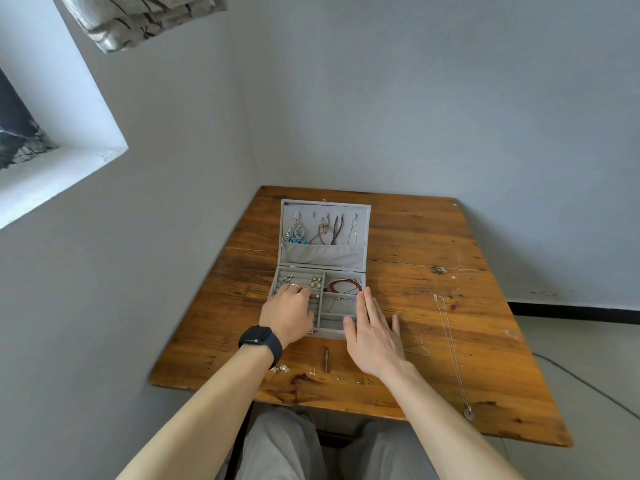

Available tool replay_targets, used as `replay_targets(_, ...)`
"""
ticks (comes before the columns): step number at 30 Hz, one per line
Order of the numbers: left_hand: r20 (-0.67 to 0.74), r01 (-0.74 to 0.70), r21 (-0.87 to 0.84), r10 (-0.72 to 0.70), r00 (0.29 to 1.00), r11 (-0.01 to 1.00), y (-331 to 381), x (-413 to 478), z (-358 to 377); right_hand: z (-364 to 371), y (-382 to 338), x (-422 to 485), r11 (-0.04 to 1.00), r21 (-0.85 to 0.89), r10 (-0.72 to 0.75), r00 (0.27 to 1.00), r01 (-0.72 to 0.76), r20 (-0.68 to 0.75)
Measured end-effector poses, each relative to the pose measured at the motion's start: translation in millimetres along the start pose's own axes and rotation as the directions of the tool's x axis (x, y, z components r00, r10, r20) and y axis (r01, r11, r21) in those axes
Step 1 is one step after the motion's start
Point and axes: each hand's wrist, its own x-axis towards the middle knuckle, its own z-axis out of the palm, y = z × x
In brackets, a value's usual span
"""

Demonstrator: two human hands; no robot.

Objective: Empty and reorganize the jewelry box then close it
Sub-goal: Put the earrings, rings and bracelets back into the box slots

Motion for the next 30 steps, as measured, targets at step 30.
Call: replay_targets(30,-0.161,0.064,-0.334,-0.124,0.979,0.940,-55.1,-136.5,12.2,17.7,-68.4,-76.5,0.948,0.006,-0.301,0.905,0.318,-0.302)
